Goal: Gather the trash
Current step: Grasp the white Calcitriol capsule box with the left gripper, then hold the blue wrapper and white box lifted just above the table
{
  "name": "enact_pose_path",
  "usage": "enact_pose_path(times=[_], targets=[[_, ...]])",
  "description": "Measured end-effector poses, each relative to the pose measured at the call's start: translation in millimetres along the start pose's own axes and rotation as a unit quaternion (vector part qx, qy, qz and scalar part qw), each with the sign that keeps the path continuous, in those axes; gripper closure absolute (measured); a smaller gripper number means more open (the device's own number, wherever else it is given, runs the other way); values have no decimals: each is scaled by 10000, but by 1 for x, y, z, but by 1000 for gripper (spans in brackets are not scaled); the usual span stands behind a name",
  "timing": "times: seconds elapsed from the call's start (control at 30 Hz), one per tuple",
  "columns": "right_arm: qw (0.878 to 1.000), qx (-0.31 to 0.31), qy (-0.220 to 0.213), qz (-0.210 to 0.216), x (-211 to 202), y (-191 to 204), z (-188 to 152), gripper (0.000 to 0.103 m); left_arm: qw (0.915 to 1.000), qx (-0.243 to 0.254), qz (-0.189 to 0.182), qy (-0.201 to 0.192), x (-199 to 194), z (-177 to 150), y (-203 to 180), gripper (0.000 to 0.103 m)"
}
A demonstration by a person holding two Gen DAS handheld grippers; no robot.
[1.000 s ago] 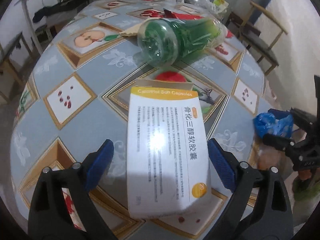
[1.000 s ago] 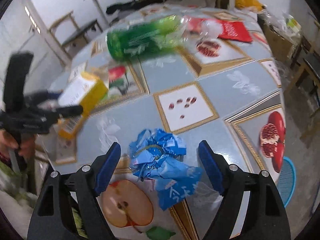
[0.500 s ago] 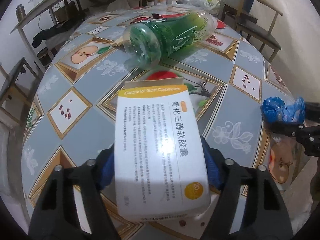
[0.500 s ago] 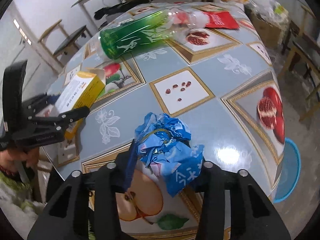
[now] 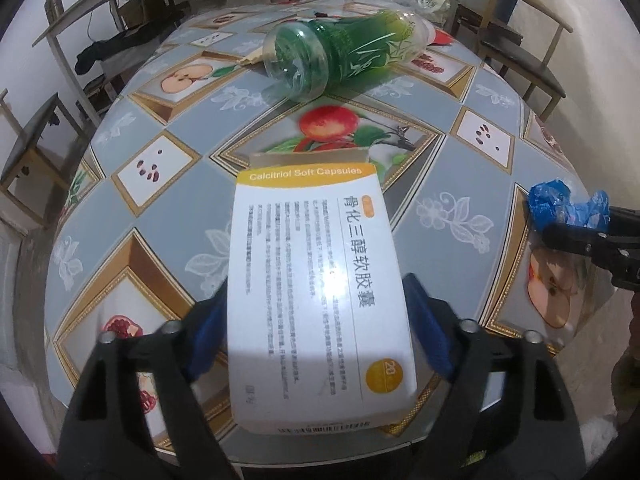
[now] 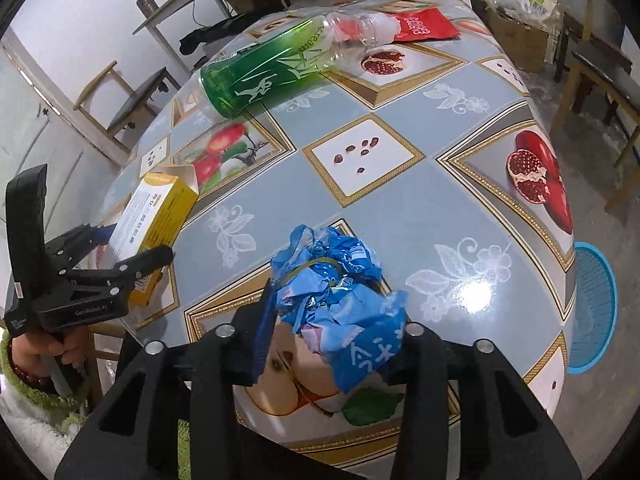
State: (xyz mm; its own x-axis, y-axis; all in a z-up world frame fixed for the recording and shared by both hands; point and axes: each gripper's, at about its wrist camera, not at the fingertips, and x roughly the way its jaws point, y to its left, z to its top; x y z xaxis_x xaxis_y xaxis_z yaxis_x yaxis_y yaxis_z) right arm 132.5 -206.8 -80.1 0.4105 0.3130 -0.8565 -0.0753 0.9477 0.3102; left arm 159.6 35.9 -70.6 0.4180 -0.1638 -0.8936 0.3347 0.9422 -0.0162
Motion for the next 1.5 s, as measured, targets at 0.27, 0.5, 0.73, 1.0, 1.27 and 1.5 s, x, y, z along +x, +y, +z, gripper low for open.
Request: enact_pose_path(times=[0.27,0.5,0.73,1.0,1.27,1.5], targets=[[9997,-195,-123,-127,-8,-1,-2,46,9999,19,85,65,8,10,1,17],[9986,-429,-118,-271,-4,4,-9,47,9999,-7,104,6,10,12,0,17],[9990,-322,-150,-258,-4,1,-10,67,9999,30,83,-133,6,10,-4,31],[9995,-106,-212,-215,-7,-4,-8,75,9999,5,42,-137,4,9,-7,36],[9989,31,-401,-247,-19,-10,-5,76,9994,98,131,-308,-7,9,-15,36],[9988,75,-418,-227,-18,-13,-5,76,9985,246,298,-377,-11,10,-22,36]])
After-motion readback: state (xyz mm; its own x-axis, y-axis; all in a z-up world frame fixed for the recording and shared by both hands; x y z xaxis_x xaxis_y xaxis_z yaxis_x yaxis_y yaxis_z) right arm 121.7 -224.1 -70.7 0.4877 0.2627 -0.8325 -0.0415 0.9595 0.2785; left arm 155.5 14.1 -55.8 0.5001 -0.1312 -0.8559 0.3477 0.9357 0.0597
